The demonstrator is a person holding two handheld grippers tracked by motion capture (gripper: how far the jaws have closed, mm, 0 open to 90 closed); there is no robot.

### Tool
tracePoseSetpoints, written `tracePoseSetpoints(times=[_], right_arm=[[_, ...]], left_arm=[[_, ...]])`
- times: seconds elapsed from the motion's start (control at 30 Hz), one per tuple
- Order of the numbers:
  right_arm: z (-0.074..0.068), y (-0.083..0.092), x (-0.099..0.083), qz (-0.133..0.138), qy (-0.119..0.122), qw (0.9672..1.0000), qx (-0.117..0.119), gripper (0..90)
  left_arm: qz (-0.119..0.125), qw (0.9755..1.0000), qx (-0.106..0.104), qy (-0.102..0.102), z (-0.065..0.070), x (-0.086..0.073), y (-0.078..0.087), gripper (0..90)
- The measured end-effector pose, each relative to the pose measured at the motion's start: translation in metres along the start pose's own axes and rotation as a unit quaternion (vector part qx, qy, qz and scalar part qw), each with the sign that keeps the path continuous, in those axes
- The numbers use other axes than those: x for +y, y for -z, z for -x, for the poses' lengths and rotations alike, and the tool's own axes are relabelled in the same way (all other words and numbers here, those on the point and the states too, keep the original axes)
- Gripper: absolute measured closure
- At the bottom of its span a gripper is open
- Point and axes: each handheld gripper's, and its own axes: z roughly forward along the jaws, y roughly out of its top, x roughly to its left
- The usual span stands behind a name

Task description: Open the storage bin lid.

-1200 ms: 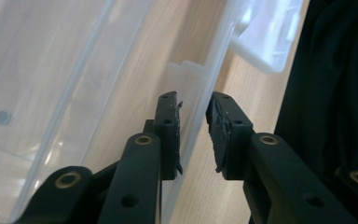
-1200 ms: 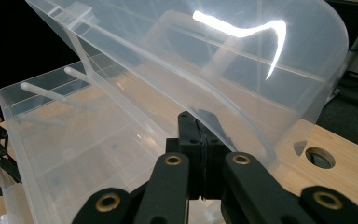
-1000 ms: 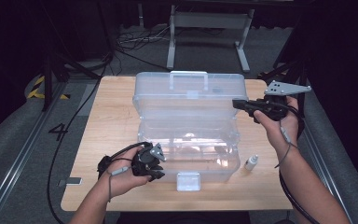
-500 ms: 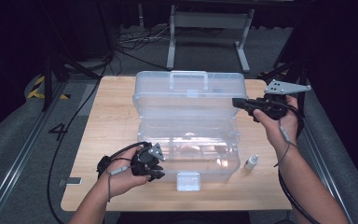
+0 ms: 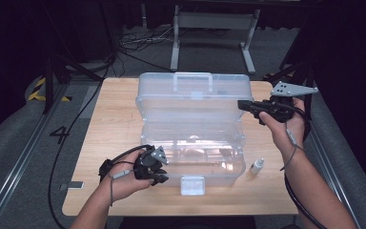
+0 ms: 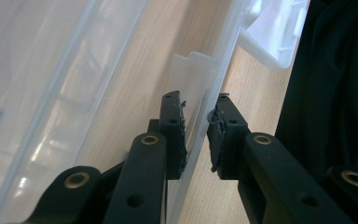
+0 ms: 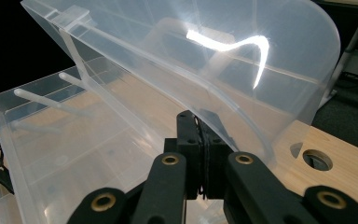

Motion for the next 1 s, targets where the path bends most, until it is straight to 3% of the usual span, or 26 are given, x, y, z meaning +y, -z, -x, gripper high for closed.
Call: tracePoseSetpoints(times=[0.67, 1.0], right_arm=[[0.000, 0.001, -0.001, -0.003, -0.004, 1.0000, 0.004, 85.6], [0.000, 0.016, 0.001, -0.008, -0.017, 0.9997, -0.015, 80.2]], left_arm=[[0.003, 1.0000, -0.001, 0.006, 0.000, -0.001, 0.000, 76.7], [-0.002, 1.0000, -0.001, 0.006, 0.000, 0.000, 0.000, 76.7]])
